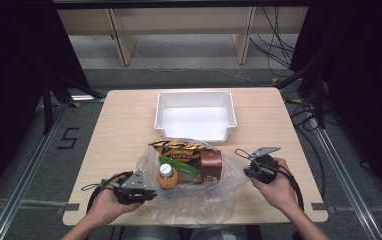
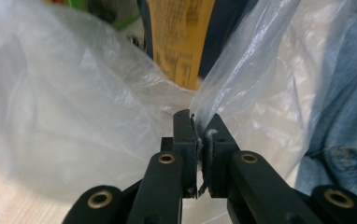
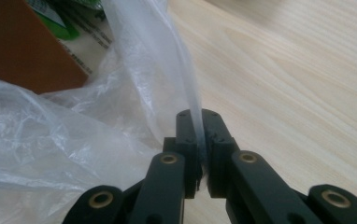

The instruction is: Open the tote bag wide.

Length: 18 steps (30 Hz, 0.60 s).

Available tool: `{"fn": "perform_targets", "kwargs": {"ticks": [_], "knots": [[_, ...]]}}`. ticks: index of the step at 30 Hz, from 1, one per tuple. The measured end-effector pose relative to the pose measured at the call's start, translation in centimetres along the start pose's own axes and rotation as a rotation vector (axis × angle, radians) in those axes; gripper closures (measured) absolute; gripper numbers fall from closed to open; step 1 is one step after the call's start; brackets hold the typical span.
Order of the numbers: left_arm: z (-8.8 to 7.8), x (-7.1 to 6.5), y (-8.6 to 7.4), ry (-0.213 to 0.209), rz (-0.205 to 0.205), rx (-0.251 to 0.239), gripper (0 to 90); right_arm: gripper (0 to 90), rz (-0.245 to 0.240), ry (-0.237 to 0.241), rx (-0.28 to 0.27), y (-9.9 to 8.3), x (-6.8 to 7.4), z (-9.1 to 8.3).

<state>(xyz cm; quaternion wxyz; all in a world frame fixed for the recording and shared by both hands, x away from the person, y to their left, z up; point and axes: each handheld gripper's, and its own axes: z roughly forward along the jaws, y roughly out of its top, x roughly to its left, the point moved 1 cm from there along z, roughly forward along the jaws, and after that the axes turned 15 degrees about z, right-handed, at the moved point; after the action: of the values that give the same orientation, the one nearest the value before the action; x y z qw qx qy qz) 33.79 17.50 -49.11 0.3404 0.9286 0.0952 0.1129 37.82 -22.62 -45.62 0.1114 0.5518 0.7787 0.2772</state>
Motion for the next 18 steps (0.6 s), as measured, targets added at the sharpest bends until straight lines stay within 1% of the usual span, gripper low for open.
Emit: {"fn": "perform_targets", "kwargs": {"ticks": [1,2,3,4,5,6,7,8,9,10,11,12,13,14,15,16,17,18], "knots": [[0.0,0.0,0.0,0.0,0.0,0.0,85.4,86.7,0.0,0.0,0.0,0.0,0.0,0.0],[-0.1,0.3,-0.1,-0.013,0.029,0.031,85.4,86.8,-0.004,0.001,0.006,0.0,0.0,0.2],[0.1,0.2,-0.2,-0.004,0.011,0.028,85.4,86.8,-0.003,0.004,0.008,0.0,-0.1,0.4],[0.3,0.2,-0.3,0.0,-0.01,0.021,85.4,86.8,0.009,0.002,0.021,-0.1,0.0,0.5],[0.1,0.5,-0.4,-0.009,0.026,0.056,85.4,86.8,0.018,0.003,0.027,-0.1,-0.1,0.7],[0.2,0.6,-0.6,-0.015,0.029,0.071,85.3,86.8,0.013,0.006,0.032,-0.2,-0.3,1.1],[0.4,0.8,-0.8,-0.017,0.019,0.078,85.1,86.7,0.025,0.01,0.017,-0.3,-0.3,1.4],[0.4,0.8,-0.8,-0.017,0.019,0.078,84.5,86.7,-0.01,0.005,0.042,-0.3,-0.6,1.4],[0.4,0.9,-0.9,-0.023,0.007,0.083,84.5,86.7,-0.01,0.005,0.042,-0.3,-0.6,1.4],[0.4,0.9,-1.0,-0.017,0.0,0.076,83.5,86.4,-0.001,0.008,0.053,-0.3,-0.6,1.4],[0.3,0.9,-1.0,-0.007,-0.017,0.065,81.7,85.7,-0.023,0.006,0.055,-0.3,-0.8,1.4],[0.5,0.6,-1.0,0.006,-0.059,0.028,79.9,84.9,-0.041,0.0,0.054,-0.2,-1.0,1.5],[0.4,0.6,-0.9,0.01,-0.071,0.019,76.6,82.8,-0.028,0.004,0.024,-0.4,-0.9,1.6],[0.2,0.6,-0.9,0.011,-0.076,0.011,73.5,81.1,0.003,0.012,0.05,-0.3,-0.7,1.3],[-0.1,0.6,-0.9,0.015,-0.074,0.008,62.9,76.3,0.019,0.021,0.032,-0.3,-0.7,1.0],[-0.4,0.5,-0.8,0.012,-0.083,-0.004,62.9,76.3,0.019,0.021,0.032,-0.3,-0.7,1.0],[-0.7,0.4,-0.8,0.028,-0.1,-0.023,53.6,70.7,0.033,0.03,0.007,-0.2,-0.7,0.4],[-1.1,0.3,-0.7,0.041,-0.104,-0.038,53.6,70.7,0.033,0.03,0.007,-0.2,-0.7,0.4]]}}
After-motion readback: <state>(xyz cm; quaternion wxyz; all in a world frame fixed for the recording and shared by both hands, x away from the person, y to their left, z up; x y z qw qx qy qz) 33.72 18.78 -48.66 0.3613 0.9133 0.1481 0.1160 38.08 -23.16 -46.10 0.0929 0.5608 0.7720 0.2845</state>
